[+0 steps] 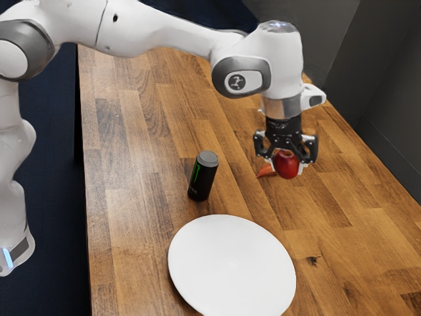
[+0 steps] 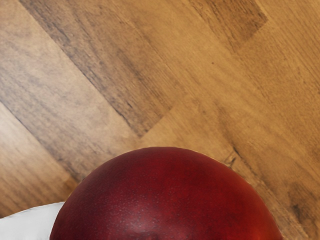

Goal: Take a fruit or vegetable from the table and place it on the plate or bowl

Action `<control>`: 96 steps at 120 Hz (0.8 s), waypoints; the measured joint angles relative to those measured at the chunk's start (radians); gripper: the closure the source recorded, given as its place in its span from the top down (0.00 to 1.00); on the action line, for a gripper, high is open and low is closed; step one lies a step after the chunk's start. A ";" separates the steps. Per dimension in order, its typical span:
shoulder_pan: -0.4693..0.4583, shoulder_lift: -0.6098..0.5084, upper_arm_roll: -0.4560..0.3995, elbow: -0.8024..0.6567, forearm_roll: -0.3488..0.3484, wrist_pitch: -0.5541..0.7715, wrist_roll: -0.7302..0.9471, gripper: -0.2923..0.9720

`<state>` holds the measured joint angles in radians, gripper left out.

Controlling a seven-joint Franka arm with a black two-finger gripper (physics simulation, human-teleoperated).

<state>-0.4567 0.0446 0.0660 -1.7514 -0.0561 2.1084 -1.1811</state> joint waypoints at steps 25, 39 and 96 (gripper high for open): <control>0.002 0.054 -0.031 -0.111 -0.087 0.028 -0.180 0.45; 0.022 0.057 -0.046 -0.139 -0.130 0.051 -0.259 0.45; 0.018 -0.131 0.078 0.220 -0.037 -0.248 -0.577 0.76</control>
<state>-0.4385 -0.0865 0.1436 -1.5313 -0.0934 1.8599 -1.7584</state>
